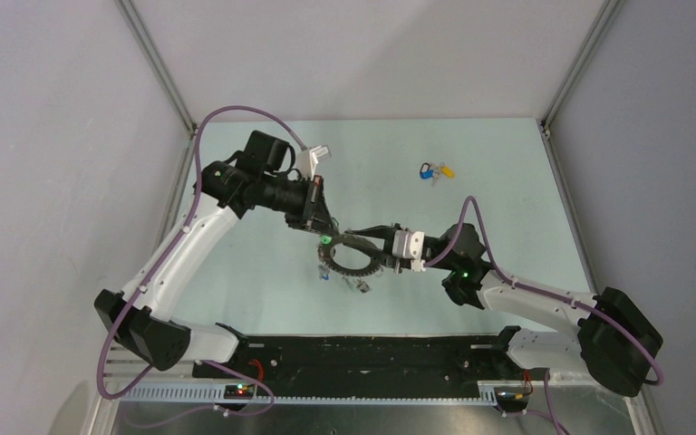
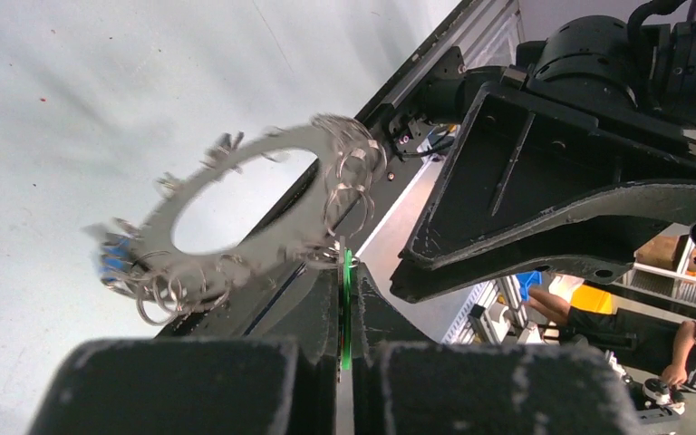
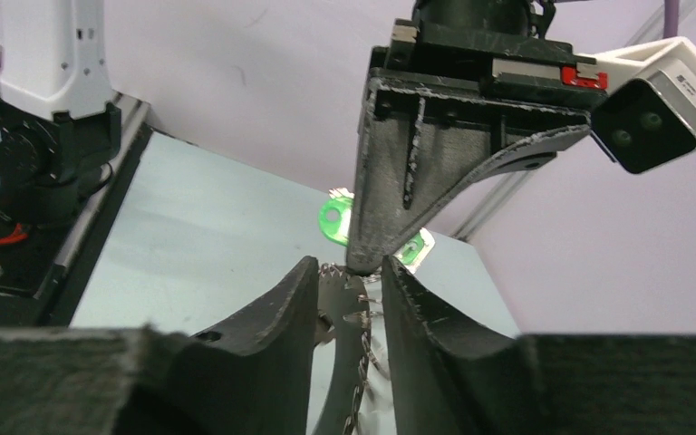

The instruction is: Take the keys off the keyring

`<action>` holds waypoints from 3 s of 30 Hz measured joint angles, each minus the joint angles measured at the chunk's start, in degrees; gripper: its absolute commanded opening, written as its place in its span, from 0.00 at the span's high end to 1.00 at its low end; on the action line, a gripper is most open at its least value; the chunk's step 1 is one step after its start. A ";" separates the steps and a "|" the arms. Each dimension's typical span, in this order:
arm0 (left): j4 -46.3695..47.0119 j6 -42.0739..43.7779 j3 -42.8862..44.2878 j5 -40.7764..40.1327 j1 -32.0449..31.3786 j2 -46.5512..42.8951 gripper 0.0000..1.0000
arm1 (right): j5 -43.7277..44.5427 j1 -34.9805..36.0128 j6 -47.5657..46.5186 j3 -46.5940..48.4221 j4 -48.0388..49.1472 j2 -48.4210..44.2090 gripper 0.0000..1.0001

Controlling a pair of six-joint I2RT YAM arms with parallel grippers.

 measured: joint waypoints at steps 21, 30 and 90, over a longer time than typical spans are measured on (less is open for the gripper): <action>0.48 -1.68 2.05 0.00 0.13 -0.85 1.00 | 6.12 0.33 4.28 -0.02 -0.26 2.62 0.58; 0.50 -2.58 2.03 -0.42 0.13 -1.49 1.00 | 11.17 -0.11 3.26 0.00 -0.98 2.95 0.58; 0.70 -3.91 0.70 3.15 1.79 -1.79 1.00 | 2.49 -0.92 10.69 1.38 14.58 5.73 1.00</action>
